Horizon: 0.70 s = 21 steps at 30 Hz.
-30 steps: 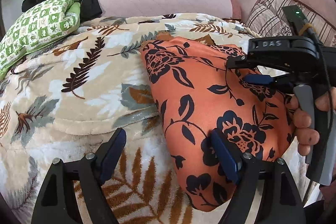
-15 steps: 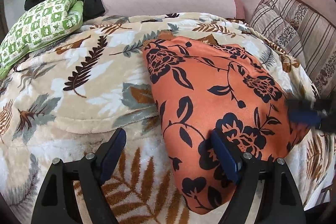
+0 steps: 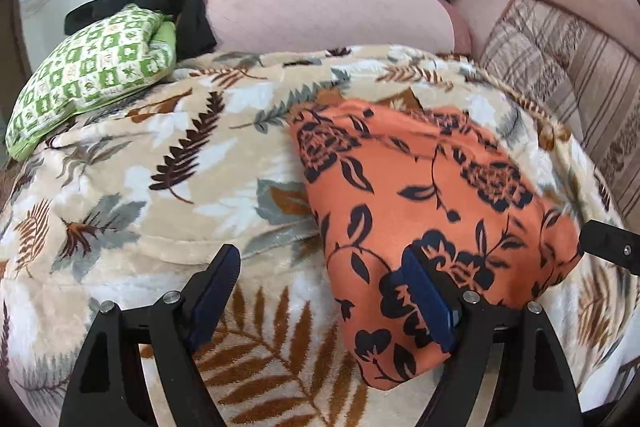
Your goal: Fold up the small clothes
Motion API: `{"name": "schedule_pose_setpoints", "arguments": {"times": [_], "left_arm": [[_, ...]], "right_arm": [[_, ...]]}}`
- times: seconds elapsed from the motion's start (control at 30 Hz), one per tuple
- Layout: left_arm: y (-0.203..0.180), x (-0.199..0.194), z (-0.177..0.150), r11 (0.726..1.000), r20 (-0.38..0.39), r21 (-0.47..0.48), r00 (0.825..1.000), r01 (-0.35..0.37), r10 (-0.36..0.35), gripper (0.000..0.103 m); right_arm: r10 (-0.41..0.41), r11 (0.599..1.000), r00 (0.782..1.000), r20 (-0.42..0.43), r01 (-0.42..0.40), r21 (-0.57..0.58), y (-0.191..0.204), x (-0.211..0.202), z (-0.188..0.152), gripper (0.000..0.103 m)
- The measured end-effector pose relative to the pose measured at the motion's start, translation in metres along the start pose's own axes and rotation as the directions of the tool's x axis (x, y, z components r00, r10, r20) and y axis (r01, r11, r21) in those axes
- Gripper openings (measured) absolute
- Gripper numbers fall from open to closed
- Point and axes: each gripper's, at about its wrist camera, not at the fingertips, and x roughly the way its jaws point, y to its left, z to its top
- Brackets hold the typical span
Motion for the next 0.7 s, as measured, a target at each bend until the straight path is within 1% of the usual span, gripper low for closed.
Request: {"name": "schedule_pose_setpoints", "arguments": {"times": [0.03, 0.07, 0.2, 0.27, 0.37, 0.43, 0.57, 0.63, 0.7], "left_arm": [[0.002, -0.002, 0.001, 1.000, 0.004, -0.008, 1.000, 0.003, -0.003, 0.083], [0.004, -0.004, 0.002, 1.000, 0.008, -0.015, 1.000, 0.008, -0.008, 0.083], [0.012, -0.001, 0.004, 1.000, 0.007, -0.028, 1.000, 0.011, -0.011, 0.083], [0.014, 0.004, 0.005, 1.000, 0.001, -0.026, 1.000, 0.000, 0.000, 0.083], [0.019, 0.012, 0.009, 0.999, -0.004, -0.045, 1.000, -0.012, 0.012, 0.083], [0.021, 0.017, 0.011, 0.998, -0.007, -0.059, 1.000, -0.013, 0.013, 0.083], [0.022, 0.029, 0.014, 0.997, -0.017, -0.070, 0.999, -0.041, 0.040, 0.083], [0.021, 0.036, 0.016, 0.996, -0.025, -0.067, 0.998, -0.061, 0.060, 0.083], [0.019, 0.042, 0.017, 0.995, -0.022, -0.067, 0.997, -0.078, 0.076, 0.083]], "right_arm": [[-0.006, 1.000, 1.000, 0.015, 0.006, -0.001, 0.000, -0.004, 0.002, 0.067], [-0.012, 1.000, 0.999, 0.033, 0.012, 0.002, 0.000, -0.006, 0.004, 0.069], [-0.008, 0.999, 0.999, 0.052, 0.006, 0.031, -0.006, 0.000, 0.014, 0.069], [0.008, 0.998, 0.998, 0.061, -0.012, 0.069, -0.013, 0.006, 0.020, 0.069], [0.031, 0.995, 0.997, 0.072, -0.037, 0.094, -0.018, 0.019, 0.034, 0.069], [0.063, 0.993, 0.994, 0.085, -0.071, 0.098, -0.019, 0.027, 0.046, 0.069], [0.148, 0.980, 0.984, 0.101, -0.159, 0.116, -0.019, 0.042, 0.065, 0.069], [0.193, 0.971, 0.977, 0.096, -0.204, 0.127, -0.020, 0.054, 0.076, 0.069], [0.244, 0.955, 0.968, 0.068, -0.251, 0.154, -0.022, 0.071, 0.083, 0.069]]}}
